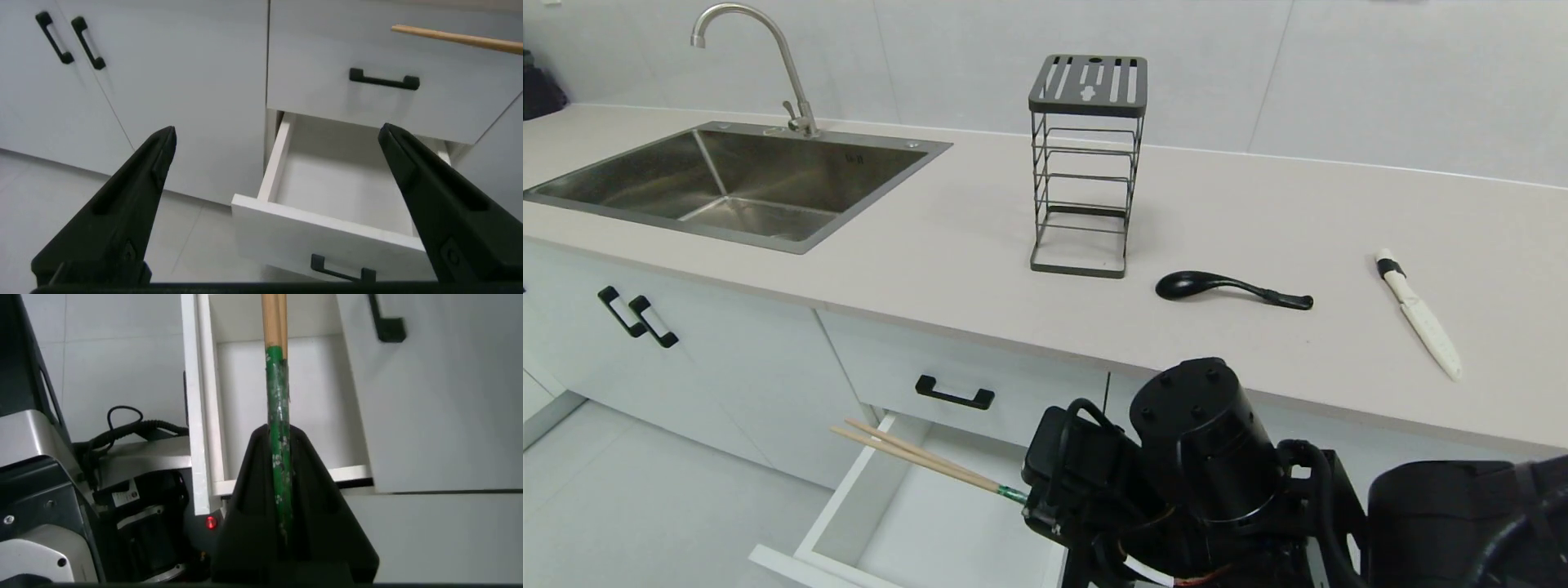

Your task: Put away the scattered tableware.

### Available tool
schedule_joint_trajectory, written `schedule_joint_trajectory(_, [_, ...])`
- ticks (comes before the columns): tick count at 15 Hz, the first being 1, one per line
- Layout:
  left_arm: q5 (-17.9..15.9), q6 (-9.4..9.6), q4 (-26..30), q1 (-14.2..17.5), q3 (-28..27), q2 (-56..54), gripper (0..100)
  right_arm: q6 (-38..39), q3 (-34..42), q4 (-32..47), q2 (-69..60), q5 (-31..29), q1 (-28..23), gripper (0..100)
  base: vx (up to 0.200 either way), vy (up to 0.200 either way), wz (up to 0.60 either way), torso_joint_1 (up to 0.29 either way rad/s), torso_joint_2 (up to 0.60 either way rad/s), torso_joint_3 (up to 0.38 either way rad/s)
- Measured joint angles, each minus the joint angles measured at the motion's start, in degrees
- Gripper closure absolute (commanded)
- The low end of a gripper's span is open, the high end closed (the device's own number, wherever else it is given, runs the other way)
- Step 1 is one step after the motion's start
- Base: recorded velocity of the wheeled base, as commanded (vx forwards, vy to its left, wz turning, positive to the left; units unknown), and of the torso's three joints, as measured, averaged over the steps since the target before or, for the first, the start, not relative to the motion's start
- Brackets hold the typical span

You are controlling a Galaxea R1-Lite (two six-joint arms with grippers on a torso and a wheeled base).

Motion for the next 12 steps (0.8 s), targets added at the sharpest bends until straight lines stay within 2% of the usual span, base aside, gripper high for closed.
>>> schedule_joint_trajectory(9, [0.02,0.00,-0.06,0.00,0.00,0.00,0,-0.38,-3.61,0.01,4.13,-7.05,5.79,100,0.000,0.000,0.00,-0.022,0.05,0.021])
schedule_joint_trajectory(12, [0.02,0.00,-0.11,0.00,0.00,0.00,0,-0.41,-5.99,0.01,6.94,-7.52,6.42,100,0.000,0.000,0.00,-0.022,0.03,0.014])
